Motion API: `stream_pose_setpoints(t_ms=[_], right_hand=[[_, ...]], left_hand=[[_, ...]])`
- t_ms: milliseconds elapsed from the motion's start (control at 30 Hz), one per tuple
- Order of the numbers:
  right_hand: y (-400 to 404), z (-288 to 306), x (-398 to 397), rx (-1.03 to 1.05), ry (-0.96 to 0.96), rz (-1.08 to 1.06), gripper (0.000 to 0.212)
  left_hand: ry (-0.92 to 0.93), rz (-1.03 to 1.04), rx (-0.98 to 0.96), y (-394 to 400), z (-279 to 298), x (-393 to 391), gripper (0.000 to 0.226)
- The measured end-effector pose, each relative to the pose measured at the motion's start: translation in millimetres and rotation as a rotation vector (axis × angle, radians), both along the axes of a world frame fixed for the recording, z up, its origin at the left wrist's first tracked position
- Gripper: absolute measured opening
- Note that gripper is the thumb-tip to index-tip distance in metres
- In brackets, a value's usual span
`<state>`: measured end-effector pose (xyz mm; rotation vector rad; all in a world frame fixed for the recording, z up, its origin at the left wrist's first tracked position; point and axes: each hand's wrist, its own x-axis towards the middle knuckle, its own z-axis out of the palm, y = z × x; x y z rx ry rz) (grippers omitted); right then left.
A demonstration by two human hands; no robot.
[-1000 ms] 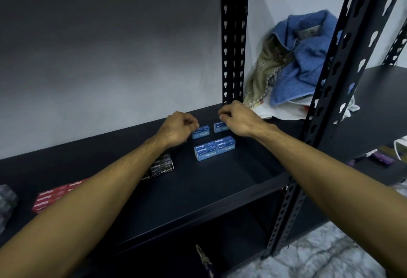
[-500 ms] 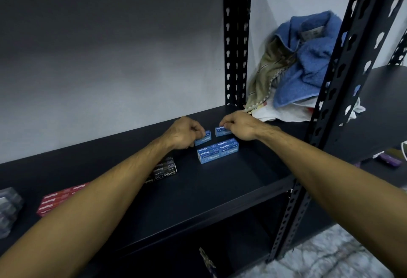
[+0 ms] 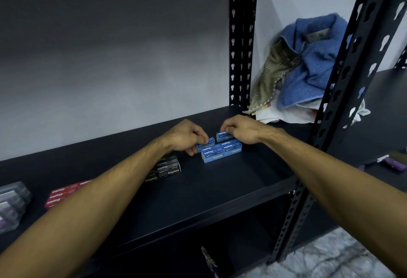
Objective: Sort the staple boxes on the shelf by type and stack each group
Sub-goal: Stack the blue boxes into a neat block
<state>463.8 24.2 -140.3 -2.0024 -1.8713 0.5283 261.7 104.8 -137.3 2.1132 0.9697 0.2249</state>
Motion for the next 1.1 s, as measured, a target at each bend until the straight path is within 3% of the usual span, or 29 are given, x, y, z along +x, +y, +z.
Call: stream_pose_setpoints(t_ms=[833, 1100], right_hand=[[-9.4, 10.6, -11.3, -0.110, -0.052, 0.044, 0.031], [-21.7, 22.6, -15.6, -0.184, 0.003, 0.049, 0.028]], left_hand=[[-0.047, -0.058, -0.110, -6.1, -2.3, -4.1, 0.017], [-0.026, -0.096, -0.140, -12.1, 5.8, -9.2, 0.033]])
